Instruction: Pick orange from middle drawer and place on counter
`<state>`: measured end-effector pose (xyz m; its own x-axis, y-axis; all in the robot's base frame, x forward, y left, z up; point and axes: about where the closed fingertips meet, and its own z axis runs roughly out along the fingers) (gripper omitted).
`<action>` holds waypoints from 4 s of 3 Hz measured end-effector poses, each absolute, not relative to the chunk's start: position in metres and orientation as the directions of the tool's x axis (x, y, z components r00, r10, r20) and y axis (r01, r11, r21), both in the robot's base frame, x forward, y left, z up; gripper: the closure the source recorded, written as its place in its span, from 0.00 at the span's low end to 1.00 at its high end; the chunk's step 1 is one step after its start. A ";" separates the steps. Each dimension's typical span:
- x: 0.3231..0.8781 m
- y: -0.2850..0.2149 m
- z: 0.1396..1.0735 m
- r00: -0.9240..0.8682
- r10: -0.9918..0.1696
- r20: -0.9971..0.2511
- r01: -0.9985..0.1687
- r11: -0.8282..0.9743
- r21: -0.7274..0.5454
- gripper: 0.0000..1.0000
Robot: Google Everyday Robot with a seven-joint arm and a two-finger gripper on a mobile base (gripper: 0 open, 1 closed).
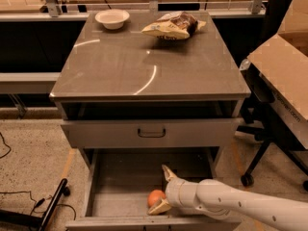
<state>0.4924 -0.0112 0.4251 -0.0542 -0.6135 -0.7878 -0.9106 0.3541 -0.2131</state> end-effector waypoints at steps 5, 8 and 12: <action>0.491 0.019 0.394 -0.031 -0.624 -0.781 -0.928 0.308 -0.209 0.72; 0.490 0.021 0.394 -0.030 -0.623 -0.782 -0.929 0.305 -0.208 1.00; 0.491 0.018 0.403 -0.021 -0.608 -0.794 -0.926 0.310 -0.213 0.36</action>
Offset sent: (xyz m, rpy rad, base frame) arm -0.0021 0.0153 -0.0234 0.0179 0.0051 0.0306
